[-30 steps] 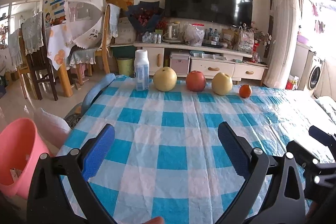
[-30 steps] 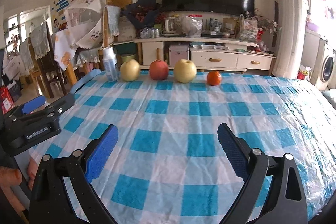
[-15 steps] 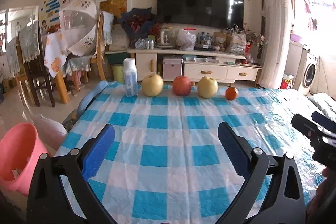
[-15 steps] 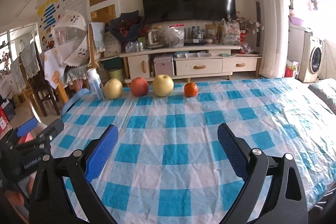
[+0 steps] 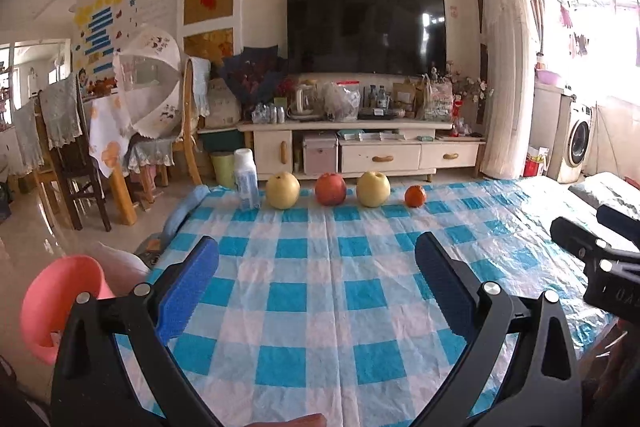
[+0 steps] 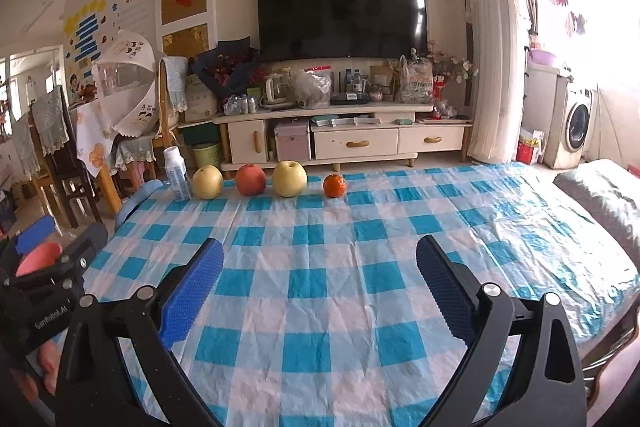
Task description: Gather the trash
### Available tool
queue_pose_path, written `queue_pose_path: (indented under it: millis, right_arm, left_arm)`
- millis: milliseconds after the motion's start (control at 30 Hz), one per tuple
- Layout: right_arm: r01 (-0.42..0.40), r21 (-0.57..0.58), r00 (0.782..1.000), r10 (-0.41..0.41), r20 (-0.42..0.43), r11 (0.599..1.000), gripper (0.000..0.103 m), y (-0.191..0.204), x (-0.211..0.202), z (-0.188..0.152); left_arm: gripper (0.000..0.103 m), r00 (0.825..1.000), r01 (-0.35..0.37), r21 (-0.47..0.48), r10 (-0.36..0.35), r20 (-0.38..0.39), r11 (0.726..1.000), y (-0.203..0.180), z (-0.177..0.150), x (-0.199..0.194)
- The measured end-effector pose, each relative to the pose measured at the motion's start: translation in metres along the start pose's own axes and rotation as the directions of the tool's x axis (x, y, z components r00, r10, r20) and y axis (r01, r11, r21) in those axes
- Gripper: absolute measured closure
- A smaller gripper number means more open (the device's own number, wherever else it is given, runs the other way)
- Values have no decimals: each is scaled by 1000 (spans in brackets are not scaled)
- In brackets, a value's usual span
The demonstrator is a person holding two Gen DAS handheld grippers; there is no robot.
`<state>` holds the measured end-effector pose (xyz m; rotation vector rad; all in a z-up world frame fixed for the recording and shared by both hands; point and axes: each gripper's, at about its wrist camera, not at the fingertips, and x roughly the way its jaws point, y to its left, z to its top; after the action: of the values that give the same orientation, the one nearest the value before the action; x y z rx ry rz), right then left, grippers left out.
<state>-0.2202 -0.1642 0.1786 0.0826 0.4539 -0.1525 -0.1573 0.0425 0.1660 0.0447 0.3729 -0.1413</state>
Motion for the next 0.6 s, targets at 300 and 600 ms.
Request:
queue_pose_path:
  millis: [300, 600]
  right_arm:
    - [4, -51, 999, -2, 38, 999, 7, 20, -35, 3]
    - [-3, -70, 996, 9, 84, 998, 6, 34, -60, 11]
  left_arm:
    - [4, 999, -20, -41, 22, 49, 999, 16, 11, -35]
    - [4, 998, -21, -55, 25, 64, 998, 26, 15, -54]
